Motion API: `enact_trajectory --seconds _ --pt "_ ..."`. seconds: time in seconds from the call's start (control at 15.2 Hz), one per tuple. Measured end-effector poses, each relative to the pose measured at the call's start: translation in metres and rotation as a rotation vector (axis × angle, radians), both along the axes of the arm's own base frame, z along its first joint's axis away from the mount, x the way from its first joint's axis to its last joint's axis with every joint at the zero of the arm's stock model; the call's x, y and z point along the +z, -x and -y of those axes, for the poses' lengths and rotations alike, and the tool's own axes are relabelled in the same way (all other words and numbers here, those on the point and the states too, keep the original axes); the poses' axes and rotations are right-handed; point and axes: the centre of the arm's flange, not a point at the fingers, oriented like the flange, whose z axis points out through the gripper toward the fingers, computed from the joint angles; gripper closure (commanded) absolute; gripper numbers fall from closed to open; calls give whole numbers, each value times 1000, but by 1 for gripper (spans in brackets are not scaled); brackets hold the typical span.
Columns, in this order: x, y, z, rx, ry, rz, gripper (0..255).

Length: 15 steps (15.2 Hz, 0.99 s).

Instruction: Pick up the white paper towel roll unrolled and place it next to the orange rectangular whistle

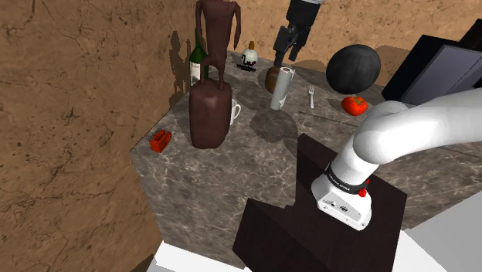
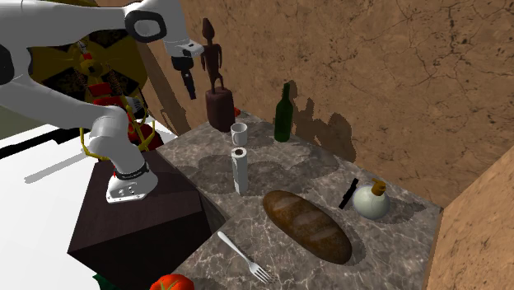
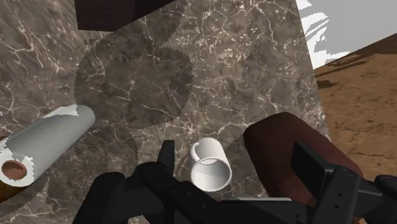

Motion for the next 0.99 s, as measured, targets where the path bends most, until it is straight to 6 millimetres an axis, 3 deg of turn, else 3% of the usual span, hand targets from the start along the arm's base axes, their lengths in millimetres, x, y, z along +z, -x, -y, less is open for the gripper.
enact_trajectory --seconds 0.13,0.46,0.99 --pt "-2 -2 6 1 2 0 0" --pt "-27 -24 48 9 17 2 0" --pt "-66 -64 137 24 47 7 0"
